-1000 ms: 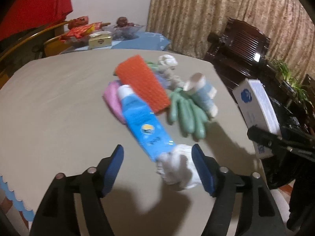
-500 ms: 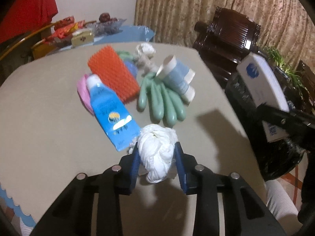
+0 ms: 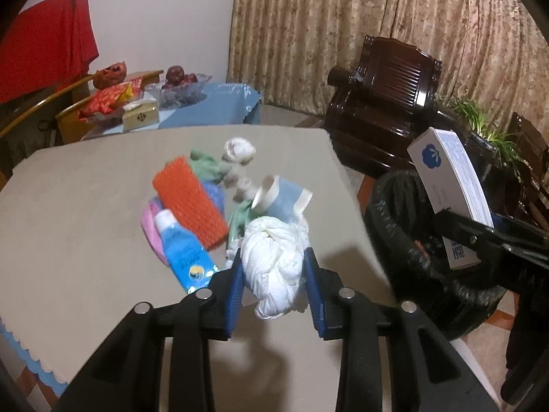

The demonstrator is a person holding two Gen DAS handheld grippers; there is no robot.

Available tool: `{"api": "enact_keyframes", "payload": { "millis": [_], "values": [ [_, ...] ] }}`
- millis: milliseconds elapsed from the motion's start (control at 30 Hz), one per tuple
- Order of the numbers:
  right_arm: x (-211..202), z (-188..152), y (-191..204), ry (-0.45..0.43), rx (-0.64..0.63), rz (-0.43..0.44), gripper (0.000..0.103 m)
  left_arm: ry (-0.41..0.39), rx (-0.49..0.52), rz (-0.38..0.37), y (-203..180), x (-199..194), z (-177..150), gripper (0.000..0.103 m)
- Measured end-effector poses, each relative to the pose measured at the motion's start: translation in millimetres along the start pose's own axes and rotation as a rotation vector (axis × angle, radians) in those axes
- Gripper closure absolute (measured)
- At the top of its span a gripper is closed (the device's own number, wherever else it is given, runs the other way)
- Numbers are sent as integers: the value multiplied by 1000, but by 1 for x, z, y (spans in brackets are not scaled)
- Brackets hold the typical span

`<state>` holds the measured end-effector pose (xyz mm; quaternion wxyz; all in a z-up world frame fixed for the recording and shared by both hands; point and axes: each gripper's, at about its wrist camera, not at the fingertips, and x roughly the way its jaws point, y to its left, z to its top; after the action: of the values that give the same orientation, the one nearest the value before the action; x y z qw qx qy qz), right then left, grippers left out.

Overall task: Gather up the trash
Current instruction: 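Grasp the white tissue with the left tool while the right carries the leaflet to the bin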

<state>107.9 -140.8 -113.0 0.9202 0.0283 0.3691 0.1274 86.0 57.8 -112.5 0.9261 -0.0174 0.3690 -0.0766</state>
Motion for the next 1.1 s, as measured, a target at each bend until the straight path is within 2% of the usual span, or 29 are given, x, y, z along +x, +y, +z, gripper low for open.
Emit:
{"api": "enact_keyframes", "payload": {
  "millis": [400, 667, 1100],
  "values": [
    [-34, 9, -36, -57, 52, -87, 48, -41, 19, -69, -37, -4, 36, 70],
    [-55, 8, -83, -89, 118, -178, 48, -62, 67, -134, -77, 1, 53, 70],
    [-67, -15, -154, -76, 211, -310, 48, -29, 156, -253, -155, 36, 64, 70]
  ]
}}
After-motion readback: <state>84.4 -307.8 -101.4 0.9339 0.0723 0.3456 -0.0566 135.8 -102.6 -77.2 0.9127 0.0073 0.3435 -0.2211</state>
